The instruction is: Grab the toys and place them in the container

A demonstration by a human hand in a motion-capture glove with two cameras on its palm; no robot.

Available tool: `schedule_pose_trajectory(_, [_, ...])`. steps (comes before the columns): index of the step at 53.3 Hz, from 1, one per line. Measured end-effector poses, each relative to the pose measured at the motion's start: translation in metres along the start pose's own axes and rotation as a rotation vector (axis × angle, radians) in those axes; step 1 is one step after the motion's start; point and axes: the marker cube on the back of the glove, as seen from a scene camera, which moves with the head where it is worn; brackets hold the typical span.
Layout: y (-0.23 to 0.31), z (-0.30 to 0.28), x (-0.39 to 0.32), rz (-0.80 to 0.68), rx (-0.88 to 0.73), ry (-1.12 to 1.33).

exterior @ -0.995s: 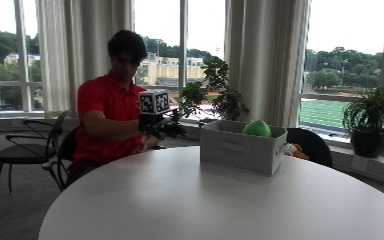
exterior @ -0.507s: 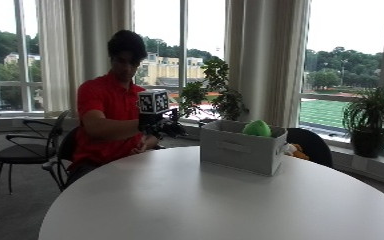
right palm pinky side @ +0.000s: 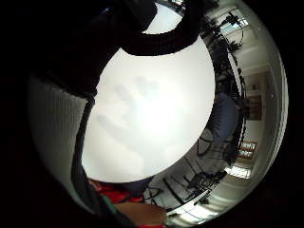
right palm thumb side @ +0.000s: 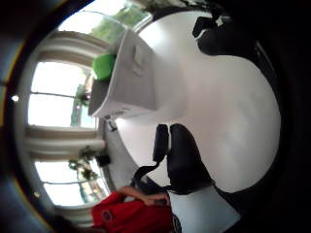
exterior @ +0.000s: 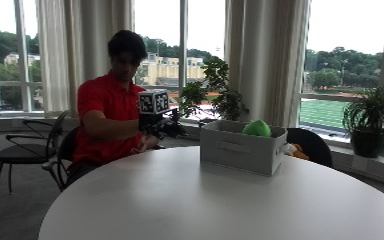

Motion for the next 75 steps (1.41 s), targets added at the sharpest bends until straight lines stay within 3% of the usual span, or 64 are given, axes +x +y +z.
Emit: schedule_pose_trajectory(75, [-0.006, 0.006, 0.003, 0.013, -0.001, 0.000])
